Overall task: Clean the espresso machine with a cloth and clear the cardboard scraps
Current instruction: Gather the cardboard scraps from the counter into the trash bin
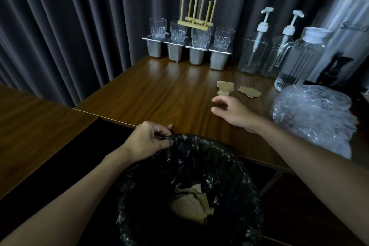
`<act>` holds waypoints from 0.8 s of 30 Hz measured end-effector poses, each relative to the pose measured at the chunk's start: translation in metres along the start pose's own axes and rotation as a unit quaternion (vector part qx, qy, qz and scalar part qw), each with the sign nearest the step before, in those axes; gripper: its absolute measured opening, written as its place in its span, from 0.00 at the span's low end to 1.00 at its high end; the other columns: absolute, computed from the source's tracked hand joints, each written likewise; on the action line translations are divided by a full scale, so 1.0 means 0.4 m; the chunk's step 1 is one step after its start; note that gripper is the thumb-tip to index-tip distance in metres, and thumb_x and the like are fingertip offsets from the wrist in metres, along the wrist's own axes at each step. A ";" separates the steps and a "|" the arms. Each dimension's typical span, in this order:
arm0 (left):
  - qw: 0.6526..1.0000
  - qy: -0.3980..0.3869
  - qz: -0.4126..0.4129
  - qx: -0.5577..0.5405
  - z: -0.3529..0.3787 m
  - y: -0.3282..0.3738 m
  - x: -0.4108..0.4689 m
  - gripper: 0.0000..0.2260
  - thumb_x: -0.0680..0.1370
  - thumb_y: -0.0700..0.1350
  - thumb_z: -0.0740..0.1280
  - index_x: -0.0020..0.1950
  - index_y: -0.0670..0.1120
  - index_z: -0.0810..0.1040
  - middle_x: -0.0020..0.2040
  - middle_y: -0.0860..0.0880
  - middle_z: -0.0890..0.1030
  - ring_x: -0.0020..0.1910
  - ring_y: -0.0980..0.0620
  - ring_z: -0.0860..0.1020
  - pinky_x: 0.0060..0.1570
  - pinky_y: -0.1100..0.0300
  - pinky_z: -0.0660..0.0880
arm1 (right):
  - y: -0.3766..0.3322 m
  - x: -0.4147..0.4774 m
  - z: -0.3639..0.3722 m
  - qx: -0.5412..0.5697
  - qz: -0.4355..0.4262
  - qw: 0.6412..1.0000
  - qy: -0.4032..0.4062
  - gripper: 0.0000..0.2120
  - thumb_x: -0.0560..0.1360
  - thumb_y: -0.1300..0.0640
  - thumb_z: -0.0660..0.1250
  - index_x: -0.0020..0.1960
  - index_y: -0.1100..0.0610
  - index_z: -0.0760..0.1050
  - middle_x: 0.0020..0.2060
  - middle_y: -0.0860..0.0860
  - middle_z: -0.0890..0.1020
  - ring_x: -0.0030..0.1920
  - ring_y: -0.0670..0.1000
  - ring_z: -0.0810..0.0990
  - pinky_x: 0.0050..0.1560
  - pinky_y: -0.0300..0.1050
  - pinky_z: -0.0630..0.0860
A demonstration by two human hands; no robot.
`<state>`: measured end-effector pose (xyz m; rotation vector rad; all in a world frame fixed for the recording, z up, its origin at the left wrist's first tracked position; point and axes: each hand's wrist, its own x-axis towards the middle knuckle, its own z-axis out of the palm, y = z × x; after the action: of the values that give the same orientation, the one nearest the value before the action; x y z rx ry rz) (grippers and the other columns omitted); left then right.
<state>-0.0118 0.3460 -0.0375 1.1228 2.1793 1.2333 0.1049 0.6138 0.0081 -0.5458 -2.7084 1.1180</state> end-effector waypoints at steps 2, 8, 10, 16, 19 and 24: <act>1.000 0.000 -0.003 -0.001 0.001 -0.002 0.002 0.02 0.74 0.39 0.76 0.44 0.45 0.87 0.53 0.53 0.86 0.62 0.71 0.75 0.58 0.73 0.73 | 0.046 0.042 -0.012 -0.059 0.038 0.997 0.022 0.24 0.81 0.50 0.62 0.75 0.53 0.62 0.74 0.51 0.64 0.74 0.52 0.62 0.71 0.53 0.64; 1.000 0.005 -0.007 -0.006 0.001 -0.012 0.001 0.02 0.74 0.38 0.76 0.45 0.44 0.87 0.53 0.52 0.86 0.62 0.70 0.75 0.58 0.73 0.73 | 0.119 0.134 -0.021 -0.130 0.098 0.987 0.017 0.30 0.81 0.45 0.58 0.78 0.50 0.52 0.78 0.48 0.54 0.77 0.55 0.56 0.74 0.60 0.59; 1.000 0.005 -0.009 -0.002 0.000 -0.013 0.003 0.02 0.74 0.38 0.76 0.45 0.44 0.87 0.54 0.52 0.86 0.62 0.71 0.75 0.59 0.72 0.73 | 0.119 0.149 -0.022 -0.159 0.097 0.982 0.020 0.29 0.81 0.44 0.56 0.79 0.50 0.52 0.79 0.49 0.53 0.77 0.55 0.54 0.75 0.59 0.57; 1.000 0.003 -0.014 -0.008 0.000 -0.011 0.005 0.03 0.73 0.37 0.76 0.46 0.42 0.87 0.56 0.53 0.84 0.59 0.75 0.74 0.55 0.77 0.71 | 0.123 0.163 -0.021 -0.238 0.097 0.966 -0.002 0.28 0.82 0.42 0.51 0.79 0.50 0.53 0.78 0.50 0.56 0.77 0.54 0.56 0.75 0.58 0.53; 1.000 0.004 -0.014 -0.006 0.000 -0.009 0.005 0.02 0.73 0.37 0.76 0.46 0.42 0.87 0.56 0.54 0.83 0.57 0.77 0.74 0.53 0.79 0.70 | 0.105 0.152 -0.015 -0.215 0.052 0.975 0.027 0.24 0.82 0.44 0.54 0.75 0.52 0.63 0.74 0.51 0.65 0.74 0.55 0.64 0.72 0.55 0.58; 1.000 -0.002 -0.011 -0.007 -0.005 -0.009 0.006 0.02 0.73 0.37 0.76 0.45 0.43 0.87 0.54 0.54 0.84 0.59 0.75 0.74 0.54 0.77 0.72 | 0.082 0.118 -0.001 -0.080 -0.013 0.994 0.068 0.13 0.81 0.52 0.61 0.60 0.55 0.78 0.56 0.48 0.79 0.55 0.47 0.76 0.50 0.43 0.71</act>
<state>-0.0163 0.3460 -0.0391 1.0925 2.1713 1.2338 0.0705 0.6540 -0.0142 -0.5864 -2.6917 0.8295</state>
